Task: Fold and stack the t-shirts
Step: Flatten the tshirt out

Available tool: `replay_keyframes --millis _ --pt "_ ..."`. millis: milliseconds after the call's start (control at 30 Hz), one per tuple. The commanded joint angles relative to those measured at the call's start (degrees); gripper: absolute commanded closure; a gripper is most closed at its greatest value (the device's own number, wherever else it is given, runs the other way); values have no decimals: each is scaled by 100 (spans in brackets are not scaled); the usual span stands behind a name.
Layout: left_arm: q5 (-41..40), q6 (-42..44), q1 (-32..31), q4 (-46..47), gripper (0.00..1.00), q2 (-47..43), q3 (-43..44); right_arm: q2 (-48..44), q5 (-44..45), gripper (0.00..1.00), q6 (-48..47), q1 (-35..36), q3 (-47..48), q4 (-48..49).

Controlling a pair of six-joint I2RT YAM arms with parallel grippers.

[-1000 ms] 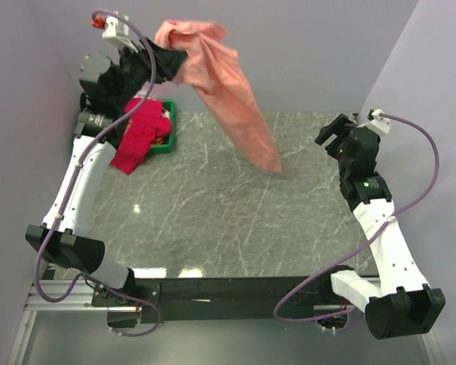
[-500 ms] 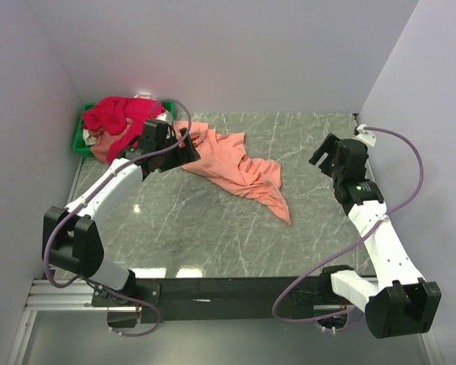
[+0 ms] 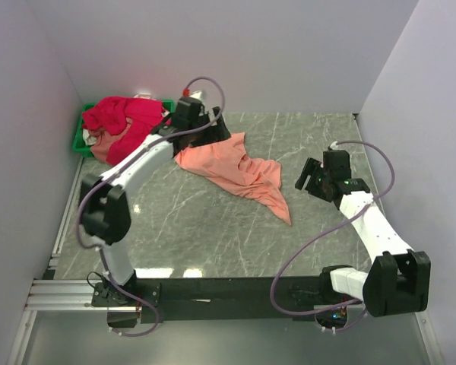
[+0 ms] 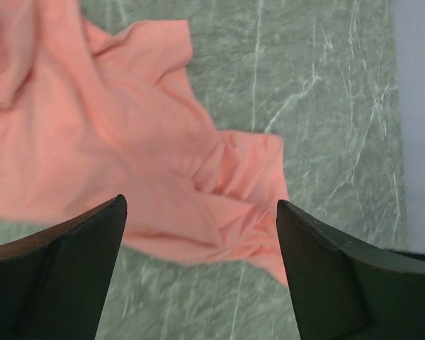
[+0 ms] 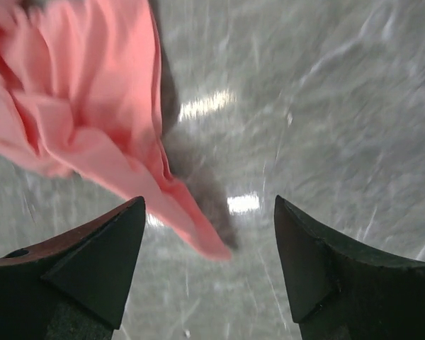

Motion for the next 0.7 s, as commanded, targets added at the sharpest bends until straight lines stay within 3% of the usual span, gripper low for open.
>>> replay_keyframes --millis 0,300,667 --pt "288 283 -171 135 9 693 885 116 -777 21 -257 -1 -127 -386" --pt "333 511 -356 -129 9 2258 2214 309 -1719 22 -627 244 -531 -580" --pt "403 591 -365 -129 9 2970 2374 1363 -1632 26 -733 869 -338 -633"
